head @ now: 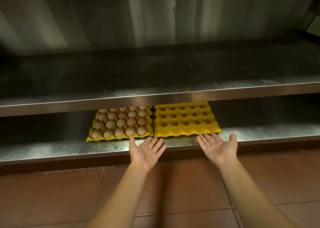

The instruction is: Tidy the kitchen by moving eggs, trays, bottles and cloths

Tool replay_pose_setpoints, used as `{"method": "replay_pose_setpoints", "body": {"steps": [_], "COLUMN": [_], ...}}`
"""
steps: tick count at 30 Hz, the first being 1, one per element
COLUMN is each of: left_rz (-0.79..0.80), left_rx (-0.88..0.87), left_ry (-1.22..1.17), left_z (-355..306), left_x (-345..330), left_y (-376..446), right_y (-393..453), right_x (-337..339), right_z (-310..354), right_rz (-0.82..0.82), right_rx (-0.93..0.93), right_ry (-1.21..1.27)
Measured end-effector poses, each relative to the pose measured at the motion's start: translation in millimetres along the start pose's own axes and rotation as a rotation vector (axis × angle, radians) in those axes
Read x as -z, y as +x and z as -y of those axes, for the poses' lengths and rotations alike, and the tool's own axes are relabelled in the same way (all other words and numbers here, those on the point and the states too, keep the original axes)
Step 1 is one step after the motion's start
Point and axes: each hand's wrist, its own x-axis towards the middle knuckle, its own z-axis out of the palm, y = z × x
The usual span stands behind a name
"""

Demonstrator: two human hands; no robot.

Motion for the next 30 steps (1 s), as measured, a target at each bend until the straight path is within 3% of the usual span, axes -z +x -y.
{"method": "replay_pose_setpoints", "body": {"steps": [20, 27, 30], "left_rz": [0.043, 0.102, 0.147], "left_rx": [-0.043, -0.105, -0.166], "left_ry": [0.082, 0.175, 0.321], "left_z": [-2, 0, 8], "left_x": [-9, -39, -56], "left_y": [-12, -32, -43], "right_y": [-12, -32, -44], "right_x": [0, -15, -23], "right_z": [3, 9, 13], "right_rz": [0.064, 0.187, 0.264], "right_rx": [0.021, 0.022, 0.080], "right_ry": [-0.110, -0.183, -0.337]}}
